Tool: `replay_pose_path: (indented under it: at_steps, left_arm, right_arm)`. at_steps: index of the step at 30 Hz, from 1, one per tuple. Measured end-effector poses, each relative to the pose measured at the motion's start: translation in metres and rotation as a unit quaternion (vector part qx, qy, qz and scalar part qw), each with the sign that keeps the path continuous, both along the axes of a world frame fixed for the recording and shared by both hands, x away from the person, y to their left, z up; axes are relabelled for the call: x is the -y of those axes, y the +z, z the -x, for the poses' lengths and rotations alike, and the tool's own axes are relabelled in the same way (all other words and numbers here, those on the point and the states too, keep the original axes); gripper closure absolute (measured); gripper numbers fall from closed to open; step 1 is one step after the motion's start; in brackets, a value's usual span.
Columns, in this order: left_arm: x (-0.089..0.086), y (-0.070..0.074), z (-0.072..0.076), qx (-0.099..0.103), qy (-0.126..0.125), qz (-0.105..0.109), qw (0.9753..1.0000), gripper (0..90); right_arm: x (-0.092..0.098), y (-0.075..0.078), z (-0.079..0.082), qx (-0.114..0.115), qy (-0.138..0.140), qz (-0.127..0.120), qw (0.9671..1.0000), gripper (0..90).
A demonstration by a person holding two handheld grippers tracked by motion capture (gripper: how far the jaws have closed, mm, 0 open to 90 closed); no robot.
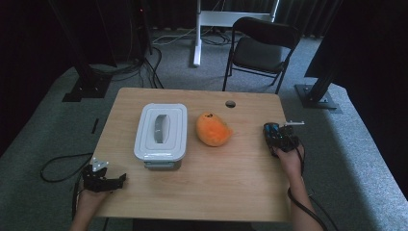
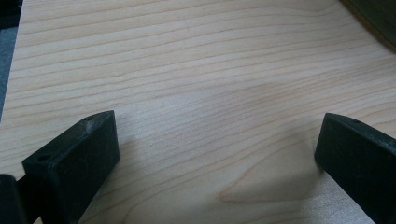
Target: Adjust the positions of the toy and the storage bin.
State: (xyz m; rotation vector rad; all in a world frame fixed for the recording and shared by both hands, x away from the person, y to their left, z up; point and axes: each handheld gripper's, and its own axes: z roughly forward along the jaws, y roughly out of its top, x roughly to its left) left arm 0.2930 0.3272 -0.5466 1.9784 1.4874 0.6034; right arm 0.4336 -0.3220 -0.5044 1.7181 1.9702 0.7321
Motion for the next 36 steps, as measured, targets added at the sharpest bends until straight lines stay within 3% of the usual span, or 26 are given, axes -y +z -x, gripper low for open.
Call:
replay_pose_path:
  at_steps: [6,14,16,18,20,24,28,36]
  left_arm:
    - [0.000,0.000,0.000,0.000,0.000,0.000,1.0000,0.3]
    - [0.000,0.000,0.000,0.000,0.000,0.000,1.0000,0.3]
    - [0.000,0.000,0.000,0.000,0.000,0.000,1.0000,0.3]
    - [0.000,0.000,0.000,0.000,0.000,0.000,1.0000,0.3]
    - [0.000,0.000,0.000,0.000,0.000,0.000,1.0000,0.3]
    - [0.000,0.000,0.000,0.000,0.000,0.000,1.0000,0.3]
    - [0.000,0.000,0.000,0.000,0.000,0.000,1.0000,0.3]
    - [0.000,0.000,0.000,0.000,0.000,0.000,1.0000,0.3]
  right_arm:
    - [0.008,0.004,0.020,0.004,-0.001,-0.007,1.0000,26.4]
    - [0.015,0.008,0.052,0.010,-0.003,0.000,0.9999,26.5]
    - [0.015,0.008,0.052,0.010,-0.003,0.000,0.9999,26.5]
    - [0.015,0.008,0.062,0.010,-0.002,0.011,0.9999,26.5]
    - [0.016,0.008,0.069,0.010,-0.002,0.017,0.9998,26.5]
    - [0.020,0.007,0.082,0.011,-0.006,0.003,0.9999,26.5]
    - [0.019,0.004,0.095,0.012,-0.004,0.019,0.9997,26.5]
    - [0.021,-0.001,0.116,0.020,-0.005,0.018,0.9996,26.5]
